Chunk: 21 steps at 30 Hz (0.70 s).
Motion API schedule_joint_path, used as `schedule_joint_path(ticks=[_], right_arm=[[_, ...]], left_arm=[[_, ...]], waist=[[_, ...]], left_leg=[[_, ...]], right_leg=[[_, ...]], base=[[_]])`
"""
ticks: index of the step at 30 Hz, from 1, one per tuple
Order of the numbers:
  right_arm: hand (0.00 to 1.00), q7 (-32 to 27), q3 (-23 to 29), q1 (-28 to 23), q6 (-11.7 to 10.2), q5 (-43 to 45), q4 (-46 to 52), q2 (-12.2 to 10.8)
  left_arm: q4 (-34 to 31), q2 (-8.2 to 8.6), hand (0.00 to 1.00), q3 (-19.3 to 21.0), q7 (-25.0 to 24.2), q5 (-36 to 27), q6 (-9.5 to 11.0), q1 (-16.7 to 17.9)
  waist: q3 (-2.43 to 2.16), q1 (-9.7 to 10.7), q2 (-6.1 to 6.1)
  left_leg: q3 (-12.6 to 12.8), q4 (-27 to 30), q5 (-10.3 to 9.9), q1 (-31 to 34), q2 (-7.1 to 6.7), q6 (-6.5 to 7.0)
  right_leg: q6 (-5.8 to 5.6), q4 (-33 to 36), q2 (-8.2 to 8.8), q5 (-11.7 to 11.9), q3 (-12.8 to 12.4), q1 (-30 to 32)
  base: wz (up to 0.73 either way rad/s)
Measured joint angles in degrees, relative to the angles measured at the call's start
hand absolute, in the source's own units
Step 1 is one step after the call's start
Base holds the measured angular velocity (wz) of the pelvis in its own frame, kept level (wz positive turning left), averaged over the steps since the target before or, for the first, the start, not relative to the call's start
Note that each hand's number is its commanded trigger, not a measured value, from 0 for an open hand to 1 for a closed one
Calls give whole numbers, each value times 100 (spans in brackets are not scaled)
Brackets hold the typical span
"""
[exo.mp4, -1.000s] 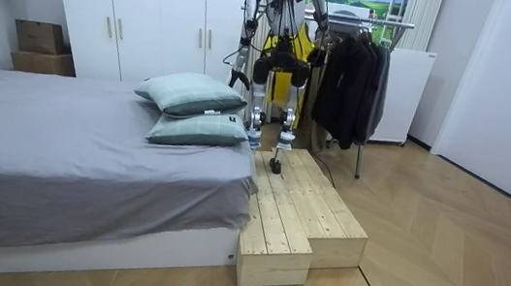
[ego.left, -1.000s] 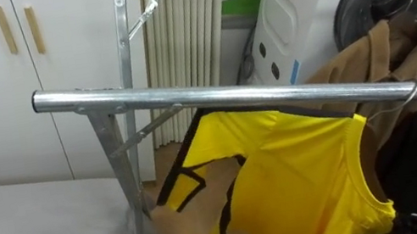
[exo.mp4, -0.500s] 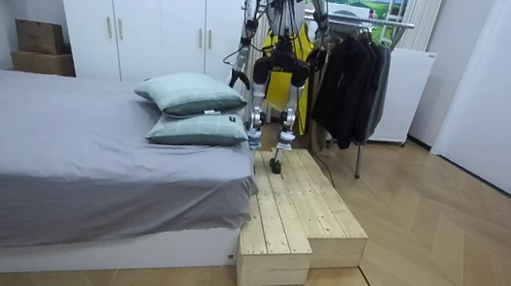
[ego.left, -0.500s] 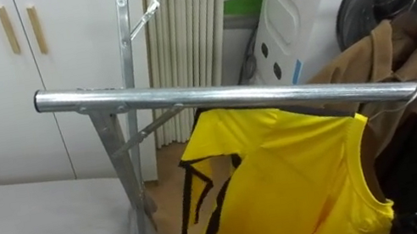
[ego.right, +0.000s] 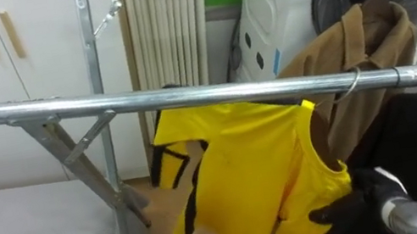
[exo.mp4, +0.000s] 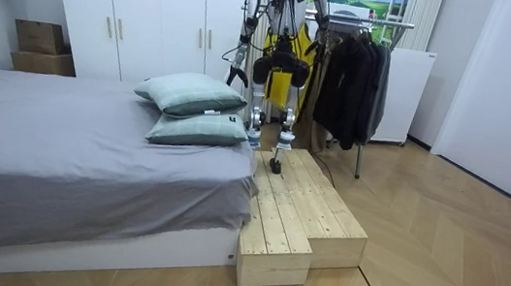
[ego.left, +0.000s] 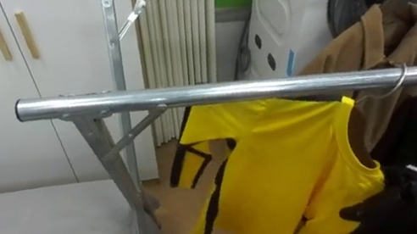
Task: Hang clothes
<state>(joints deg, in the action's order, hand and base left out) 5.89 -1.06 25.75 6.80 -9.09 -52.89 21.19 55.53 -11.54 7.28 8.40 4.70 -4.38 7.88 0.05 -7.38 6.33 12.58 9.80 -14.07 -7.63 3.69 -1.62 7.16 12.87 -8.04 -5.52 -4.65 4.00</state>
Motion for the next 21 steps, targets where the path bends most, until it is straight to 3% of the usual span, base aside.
schedule_joint_path(ticks=[10,13,21], right_arm=[[0,-134,9,-18,-70,6,1066,-1],[0,-256,35,-101,-174,-14,1239,0],[0,-400,240,-406,-188,-80,1738,-1]], left_arm=[[-34,15,0,-66,109,2,118,47],[-26,15,0,-67,99,0,137,92],[-17,30,0,-63,-28,-2,150,247]], waist=[[-17,240,-27],[-21,254,-41],[-18,265,-123]], left_leg=[[-1,10,2,6,3,-4],[-3,10,2,-7,7,-4],[-5,-10,2,-53,7,-3]], right_leg=[[1,-9,-2,0,-1,-8],[1,-10,0,2,7,-52],[-1,-25,-8,1,-13,-78]], base=[[0],[0],[0]])
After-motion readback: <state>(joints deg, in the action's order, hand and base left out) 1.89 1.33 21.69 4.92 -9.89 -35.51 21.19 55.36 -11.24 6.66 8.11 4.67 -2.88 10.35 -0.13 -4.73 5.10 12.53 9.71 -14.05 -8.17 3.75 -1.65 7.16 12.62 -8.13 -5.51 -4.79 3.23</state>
